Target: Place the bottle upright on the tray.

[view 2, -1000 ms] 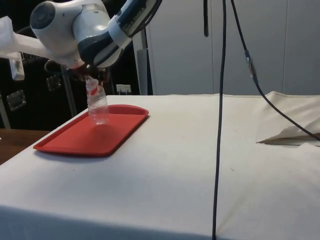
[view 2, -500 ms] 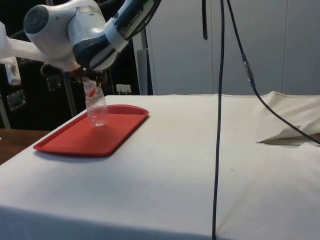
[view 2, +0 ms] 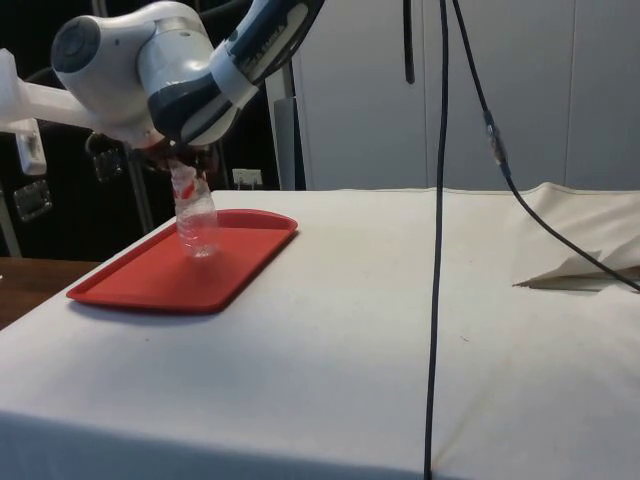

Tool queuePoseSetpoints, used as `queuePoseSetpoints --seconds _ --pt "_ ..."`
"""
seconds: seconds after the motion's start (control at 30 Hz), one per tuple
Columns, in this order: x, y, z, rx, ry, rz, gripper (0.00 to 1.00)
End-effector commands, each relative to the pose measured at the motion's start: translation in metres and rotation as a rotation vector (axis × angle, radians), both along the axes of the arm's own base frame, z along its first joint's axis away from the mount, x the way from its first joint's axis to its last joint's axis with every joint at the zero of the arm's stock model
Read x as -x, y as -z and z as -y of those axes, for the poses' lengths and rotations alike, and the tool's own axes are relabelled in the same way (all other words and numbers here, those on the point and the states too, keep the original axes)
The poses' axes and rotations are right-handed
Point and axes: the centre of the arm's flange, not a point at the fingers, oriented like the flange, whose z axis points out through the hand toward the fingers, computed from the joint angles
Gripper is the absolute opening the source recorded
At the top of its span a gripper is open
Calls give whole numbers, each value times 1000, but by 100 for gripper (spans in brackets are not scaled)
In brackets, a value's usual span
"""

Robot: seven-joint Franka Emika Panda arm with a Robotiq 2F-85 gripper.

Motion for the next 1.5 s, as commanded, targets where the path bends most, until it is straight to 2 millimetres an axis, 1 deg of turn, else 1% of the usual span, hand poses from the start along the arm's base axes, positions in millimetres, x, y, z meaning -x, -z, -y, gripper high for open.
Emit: queuePoseSetpoints --seconds 0.0,0.7,0.9,0.93,0.97,1.0,1.3,1.37,1.47 --pt "-1 3 -1 -21 -2 4 0" --pt "1 5 1 3 5 -6 0" --pt "1 11 1 5 3 -10 0" --pt "1 11 1 5 4 -11 0" --pt "1 7 0 10 2 -11 0" --pt "1 11 1 7 4 -11 0" --pt "1 8 1 11 3 -12 0" --pt "1 7 1 13 3 -12 5" --pt "1 7 1 15 4 -13 20"
